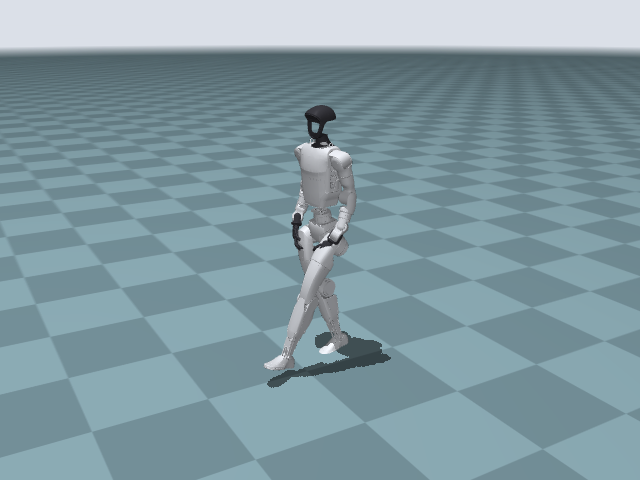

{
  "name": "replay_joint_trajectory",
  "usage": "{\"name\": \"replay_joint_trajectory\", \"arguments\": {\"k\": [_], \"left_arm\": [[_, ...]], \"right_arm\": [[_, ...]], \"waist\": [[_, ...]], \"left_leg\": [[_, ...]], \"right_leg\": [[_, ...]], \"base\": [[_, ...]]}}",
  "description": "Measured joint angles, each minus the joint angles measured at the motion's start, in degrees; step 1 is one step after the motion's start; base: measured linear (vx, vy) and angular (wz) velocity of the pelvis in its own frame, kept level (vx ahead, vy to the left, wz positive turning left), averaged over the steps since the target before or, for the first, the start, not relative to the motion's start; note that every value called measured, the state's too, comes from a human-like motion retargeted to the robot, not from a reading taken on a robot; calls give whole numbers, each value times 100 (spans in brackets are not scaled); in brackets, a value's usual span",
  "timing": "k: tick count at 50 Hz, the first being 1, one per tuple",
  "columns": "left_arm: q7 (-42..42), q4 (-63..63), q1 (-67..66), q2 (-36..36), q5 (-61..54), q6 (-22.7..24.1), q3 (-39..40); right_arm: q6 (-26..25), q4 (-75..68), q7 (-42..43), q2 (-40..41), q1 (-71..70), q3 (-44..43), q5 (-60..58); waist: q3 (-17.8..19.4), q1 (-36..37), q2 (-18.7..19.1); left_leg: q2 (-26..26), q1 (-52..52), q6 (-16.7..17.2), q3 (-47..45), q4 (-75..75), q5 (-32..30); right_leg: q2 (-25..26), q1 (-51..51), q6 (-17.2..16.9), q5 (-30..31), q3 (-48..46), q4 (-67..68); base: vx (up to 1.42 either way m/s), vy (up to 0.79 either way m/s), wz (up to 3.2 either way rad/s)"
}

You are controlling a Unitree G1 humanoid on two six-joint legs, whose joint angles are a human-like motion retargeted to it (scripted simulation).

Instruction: Walk run

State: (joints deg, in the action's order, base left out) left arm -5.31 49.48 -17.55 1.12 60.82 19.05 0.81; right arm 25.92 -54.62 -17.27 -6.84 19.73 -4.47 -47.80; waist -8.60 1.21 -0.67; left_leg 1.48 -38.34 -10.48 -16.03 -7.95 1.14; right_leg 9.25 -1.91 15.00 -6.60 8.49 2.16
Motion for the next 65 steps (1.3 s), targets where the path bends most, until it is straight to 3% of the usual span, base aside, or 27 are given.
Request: {"name": "replay_joint_trajectory", "arguments": {"k": [2, 4, 7, 8, 10, 12, 13, 15, 18, 22, 26, 30, 32, 35, 37, 38, 39, 40, 42, 44, 46, 50, 55, 57, 60, 63, 65], "left_arm": [[4, 58, -19, -67, 350, -91, 158], [-21, 148, 2, -237, 151, -112, 399], [-324, 226, 117, -450, -711, 179, 799], [-397, 259, 171, -463, -993, 221, 887], [-565, 293, 233, -390, -1401, 228, 928], [-783, 326, 338, -186, -1357, 168, 916], [-856, 326, 372, -51, -1179, 122, 876], [-961, 327, 430, 184, -656, -25, 717], [-992, 359, 494, 353, 226, -93, 390], [-1058, 324, 510, 462, 805, 91, -150], [-1146, 399, 482, 423, 882, 227, -429], [-1409, 692, 631, 360, 1225, 161, -320], [-1545, 783, 612, 326, 1476, 54, -254], [-1461, 889, 523, 262, 1511, -18, -210], [-1335, 945, 437, 259, 1324, 10, -150], [-1315, 951, 400, 239, 1253, 36, -111], [-1307, 965, 398, 246, 1199, 22, -99], [-1306, 983, 414, 267, 1153, -13, -99], [-1350, 958, 504, 277, 1113, -103, -32], [-1334, 821, 539, 304, 1136, -157, 37], [-1043, 640, 490, 304, 1071, -164, 50], [-109, 368, 369, 321, 493, 102, -55], [472, -7, 225, 356, 417, 396, -22], [538, -99, 205, 258, 800, 321, 135], [480, 15, 245, 48, 1084, -77, 402], [145, 86, 298, -88, 398, 79, 632], [-11, 138, 349, -111, -175, 240, 708]], "right_arm": [[-135, -125, -115, 93, 3, -49, -108], [-322, -239, -216, 202, 36, -84, -115], [-541, -381, -202, 356, 113, -159, 190], [-535, -415, -166, 408, 128, -201, 388], [-462, -398, -90, 456, 145, -214, 704], [-397, -306, 36, 396, 3, -116, 734], [-351, -226, 72, 380, -70, -70, 651], [-279, -15, 141, 375, -171, -87, 347], [7, 320, 549, 396, -165, -275, 244], [674, 774, 1187, 367, -30, -231, 850], [1036, 1197, 1432, 271, 98, -26, 868], [873, 1469, 793, 285, 87, -1, 383], [625, 1493, 426, 323, 94, -67, 303], [425, 1529, 188, 392, 112, -217, 661], [414, 1566, 343, 430, 166, -235, 1105], [457, 1552, 383, 422, 179, -242, 1319], [476, 1499, 373, 421, 172, -265, 1480], [484, 1426, 336, 425, 156, -296, 1616], [342, 1237, 174, 345, 72, -241, 1657], [188, 1008, -50, 248, -72, -251, 1565], [119, 822, -181, 175, -194, -332, 1371], [186, 754, -64, -12, -331, -210, 1055], [427, 985, -12, -140, -349, -4, 611], [409, 987, -139, -150, -363, -150, 268], [183, 788, -149, -46, -323, -300, -91], [-13, 524, -140, 64, -99, -245, 90], [-33, 381, -242, 163, 56, -251, 278]], "waist": [[-94, 33, -100], [-133, 147, -233], [-216, 558, -448], [-245, 710, -475], [-226, 503, -525], [-40, 54, -650], [-48, 8, -493], [-115, -37, 34], [-55, -273, 328], [40, -894, 542], [194, -1391, 423], [159, -1522, 501], [105, -1608, 603], [-136, -1752, 715], [-240, -1878, 708], [-313, -1747, 637], [-248, -1612, 753], [-115, -1474, 961], [-186, -1505, 738], [-297, -1344, 400], [-292, -1113, 244], [-144, -437, -169], [15, 364, -269], [4, 489, -315], [-66, 346, -372], [-190, 657, -542], [-295, 826, -610]], "left_leg": [[200, -67, 51, 230, 603, 340], [213, 37, 77, 279, 493, 358], [-104, 253, 124, -364, -126, 45], [-57, 286, 135, 89, -275, -195], [387, 355, -68, 1161, -805, 42], [839, 635, -109, 1213, -1320, 615], [428, 867, -92, 813, -1294, 713], [-248, 1322, 19, 723, -1021, 838], [-112, 1978, 74, 1007, -612, 955], [34, 2922, 117, 952, 57, 1028], [357, 3857, 195, 1039, 337, 1367], [271, 4432, 591, 1025, 372, 1499], [158, 4627, 971, 1107, 147, 1086], [-48, 4732, 1808, 1293, -385, -501], [82, 4538, 2446, 1825, -1225, -2080], [300, 4313, 2523, 1759, -1770, -2760], [97, 3950, 2548, 1653, -2828, -3038], [-317, 3517, 2548, 1526, -4143, -3114], [-136, 3003, 2393, 1816, -4602, -2974], [-244, 2401, 1608, 1202, -4825, -2213], [-162, 1764, 1194, 1091, -4744, -1630], [-79, 746, 624, 533, -3465, -621], [-89, 162, -65, 74, -677, -133], [101, 31, -165, -23, 260, 286], [278, -62, 87, 359, 753, 453], [-88, 63, 46, -396, -45, 83], [10, 112, 121, 375, -411, -280]], "right_leg": [[-10, -217, -35, 150, -234, 56], [-61, -436, -316, 594, -251, 271], [-377, -651, -1169, 2140, -422, 822], [-453, -653, -1589, 2837, -362, 1119], [-306, -288, -2295, 3660, -55, 2538], [-172, 392, -2655, 3660, -137, 4596], [42, 583, -2757, 3660, -141, 4667], [579, 1074, -2451, 3495, -375, 4343], [656, 1770, -2390, 2607, -222, 4020], [-168, 2652, -2335, 1619, -505, 2706], [-1135, 3167, -2119, 1495, -884, 908], [-1141, 3530, -2151, 901, -423, -704], [-1190, 3511, -2264, 719, -919, -598], [-1321, 3482, -1774, 898, -1916, 240], [-1040, 3275, -1676, 1393, -549, 520], [-1012, 3231, -1510, 1221, 21, 756], [-809, 3146, -1332, 992, -14, 1051], [-519, 3039, -1149, 734, -351, 1375], [-630, 2510, -881, 575, -595, 1136], [-699, 2078, -706, 517, -497, 843], [-528, 1711, -609, 494, -186, 592], [-467, 1009, -432, 476, -154, 174], [-48, 176, 0, 156, 328, 19], [-107, -58, 0, 76, 369, 78], [42, -396, 0, 379, -34, 242], [-157, -656, -744, 1749, -176, 724], [-297, -651, -1564, 3159, -285, 1309]], "base": [[97, -22, -42], [127, -20, -65], [156, -8, -128], [149, 0, -93], [137, -3, 45], [123, -18, 109], [120, -19, 7], [102, -11, -40], [117, -6, 40], [102, -5, 111], [115, -27, 79], [113, -41, 16], [119, -47, 26], [139, -53, 62], [152, -60, 42], [139, -41, -44], [130, -33, -80], [121, -50, -36], [106, -65, 7], [115, -56, -24], [122, -44, -63], [99, -38, -124], [110, -28, -138], [131, -5, -55], [125, -24, 3], [154, -14, -93], [151, -9, -59]]}}
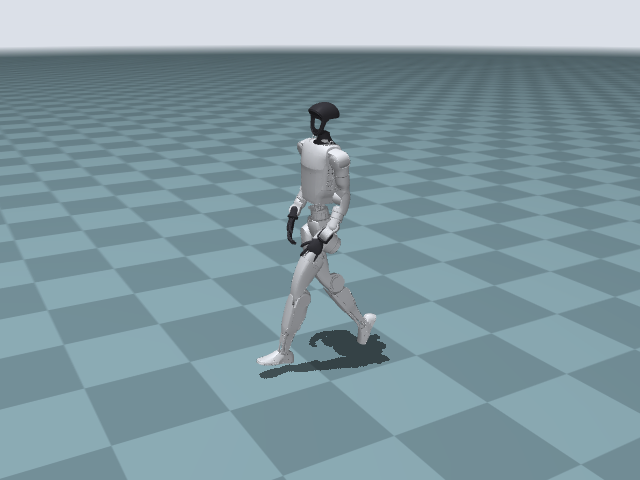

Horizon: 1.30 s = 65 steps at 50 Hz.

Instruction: Walk run

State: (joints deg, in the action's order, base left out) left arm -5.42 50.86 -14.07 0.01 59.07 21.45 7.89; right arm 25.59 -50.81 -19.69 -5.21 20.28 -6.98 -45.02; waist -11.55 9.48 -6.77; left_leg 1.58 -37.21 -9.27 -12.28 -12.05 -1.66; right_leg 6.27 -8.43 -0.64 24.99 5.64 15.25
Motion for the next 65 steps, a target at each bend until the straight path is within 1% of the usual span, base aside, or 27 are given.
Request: {"name": "replay_joint_trajectory", "arguments": {"k": [3, 4, 5, 7, 10, 13, 17, 22, 25, 27, 29, 31, 32, 34, 38, 42, 46, 48, 50, 52, 55, 57, 58, 60, 62, 63, 65], "left_arm": [[-286, 58, 152, 227, -283, -113, -33], [-381, 75, 224, 342, -169, -186, -38], [-483, 89, 296, 469, -16, -249, -43], [-645, 201, 401, 577, 325, -239, -157], [-473, 365, 525, 611, 471, 87, -497], [-250, 347, 569, 590, 269, 488, -937], [-242, 171, 526, 554, 157, 783, -1208], [-490, 315, 496, 627, 709, 927, -910], [-307, 747, 307, 586, 957, 703, -730], [-301, 1012, 166, 544, 962, 717, -647], [-396, 1141, 28, 547, 897, 740, -606], [-445, 1110, -49, 598, 821, 756, -650], [-446, 1047, -57, 620, 805, 763, -662], [-397, 846, -34, 559, 856, 699, -576], [-183, 443, -120, 237, 582, 579, -98], [229, -103, -231, 66, -147, 729, -36], [486, -570, -347, 34, 31, 666, -81], [501, -605, -378, 42, 328, 484, -138], [321, -484, -354, 96, 592, 262, -161], [-152, -354, -258, 120, 452, 243, -50], [-501, -290, -153, 120, -396, 486, 94], [-501, -257, -120, 189, -854, 599, 64], [-537, -213, -49, 262, -943, 608, 83], [-698, -114, 96, 431, -772, 420, 120], [-958, 15, 203, 510, -342, -27, 90], [-1095, 120, 231, 471, -115, -163, 100], [-1153, 364, 306, 408, 136, -176, 36]], "right_arm": [[-33, -9, -147, 50, 43, 95, 101], [-11, 34, -169, 59, -3, 142, 73], [24, 90, -186, 76, -63, 193, 26], [48, 252, -55, 84, -133, 115, -227], [69, 523, 494, 83, -113, -129, -432], [305, 810, 1073, 48, 0, -219, -39], [706, 1175, 1400, 12, 129, -191, 493], [901, 1300, 1081, 111, -23, -209, 365], [891, 1178, 886, 180, -98, -228, 275], [848, 1092, 831, 203, -104, -233, 261], [785, 972, 829, 212, -127, -162, 362], [656, 861, 829, 162, -189, -64, 505], [591, 807, 803, 107, -231, -26, 526], [505, 654, 631, 4, -360, -39, 413], [299, 268, 249, -102, -596, -35, 69], [434, 144, -70, -255, -894, 189, -49], [621, 212, -253, -439, -1177, 281, -184], [679, 126, -205, -502, -1260, 252, -305], [671, -20, -88, -493, -1228, 235, -425], [573, -130, -40, -454, -1091, 255, -472], [476, -220, -174, -359, -783, 267, -504], [440, -174, -249, -283, -604, 273, -582], [410, -148, -233, -247, -576, 325, -603], [437, -90, -200, -208, -593, 423, -589], [508, -10, -109, -175, -624, 391, -578], [519, 46, -5, -179, -609, 337, -601], [554, 182, 304, -137, -550, 155, -612]], "waist": [[231, -596, -211], [259, -649, -118], [237, -628, 68], [212, -657, 550], [336, -1018, 942], [405, -1524, 1243], [514, -2059, 1162], [501, -2337, 1270], [356, -2540, 1392], [292, -2708, 1383], [306, -2627, 1375], [513, -2495, 1545], [581, -2434, 1598], [419, -2378, 1205], [352, -1801, 653], [448, -992, 286], [534, -409, 404], [461, -403, 357], [348, -575, 409], [264, -522, 296], [66, -96, 74], [179, -190, -242], [292, -345, -372], [326, -512, -278], [207, -694, 450], [224, -736, 618], [301, -889, 822]], "left_leg": [[943, 201, -115, 1113, -951, 741], [742, 416, -123, 900, -1004, 915], [252, 659, -108, 517, -952, 1019], [-283, 1175, -38, 372, -670, 1152], [-84, 1908, -20, 784, -195, 1229], [-107, 2648, 55, 715, 364, 1249], [233, 3543, 128, 806, 684, 1595], [34, 4281, 667, 729, 696, 1724], [-219, 4507, 1309, 822, 260, 769], [-362, 4491, 1715, 905, -435, -769], [-466, 4093, 2096, 1054, -1684, -2246], [-730, 3406, 2218, 1359, -3602, -2795], [-808, 3066, 2165, 1453, -4335, -2784], [-476, 2540, 1742, 1123, -4432, -2382], [129, 1382, 1189, 851, -4181, -1426], [-42, 497, 490, 89, -2430, -536], [-58, 194, -48, -218, -26, -81], [245, 12, -16, 130, 879, 349], [437, 1, 374, 48, 1346, 760], [357, 50, 45, -327, 949, 624], [75, 138, -128, -656, 225, 28], [711, 3, -220, 683, -538, 263], [1052, -33, -142, 1176, -963, 604], [657, 282, -114, 683, -1420, 1129], [-124, 899, -211, 449, -983, 1171], [-89, 1124, -198, 639, -886, 1282], [96, 1583, -158, 927, -556, 1343]], "right_leg": [[-3, 878, -1064, 501, -80, 3019], [161, 1117, -1177, 501, -68, 3376], [426, 1308, -1169, 501, -22, 3337], [767, 1880, -665, 117, -268, 3193], [882, 2597, -627, -709, -87, 2807], [129, 3264, -483, -1427, -535, 1742], [-877, 3778, -360, -1755, -709, -223], [-962, 4194, -252, -2415, -208, -1962], [-1115, 4181, -15, -2315, -1068, -1077], [-1131, 4042, -90, -1769, -934, -586], [-822, 3771, 229, -2075, -230, -197], [-393, 3351, 521, -2471, -413, 37], [-218, 3115, 614, -2596, -519, 26], [-469, 2725, 674, -2661, -380, -286], [-421, 1961, 702, -2634, -16, -806], [-210, 1351, 966, -2657, 244, -1054], [231, 680, 1460, -2948, 572, -1140], [220, 415, 1541, -3010, 538, -1117], [360, 155, 1454, -2802, 355, -1035], [329, -21, 1026, -2094, 303, -805], [75, -131, -195, -156, 26, -251], [-144, 272, -1035, 501, 28, 1452], [-176, 560, -1327, 501, -101, 2500], [116, 1017, -1425, 501, -138, 3543], [1010, 1559, -1100, 330, 132, 3117], [992, 1845, -749, 1, 66, 3153], [755, 2330, -461, -645, 38, 2940]], "base": [[139, -24, 97], [118, -32, 0], [104, -23, -74], [98, -11, -55], [118, -7, 69], [108, -10, 116], [102, -27, 83], [114, -55, 21], [135, -71, 57], [137, -75, 63], [121, -67, -10], [121, -65, -42], [114, -64, -17], [106, -62, 4], [116, -56, -112], [105, -41, -195], [119, -23, -152], [130, -15, -24], [141, -17, 33], [129, -22, -16], [152, -18, -93], [149, -28, 6], [145, -48, 55], [138, -40, 34], [103, 7, 14], [105, 2, 4], [114, -7, 36]]}}
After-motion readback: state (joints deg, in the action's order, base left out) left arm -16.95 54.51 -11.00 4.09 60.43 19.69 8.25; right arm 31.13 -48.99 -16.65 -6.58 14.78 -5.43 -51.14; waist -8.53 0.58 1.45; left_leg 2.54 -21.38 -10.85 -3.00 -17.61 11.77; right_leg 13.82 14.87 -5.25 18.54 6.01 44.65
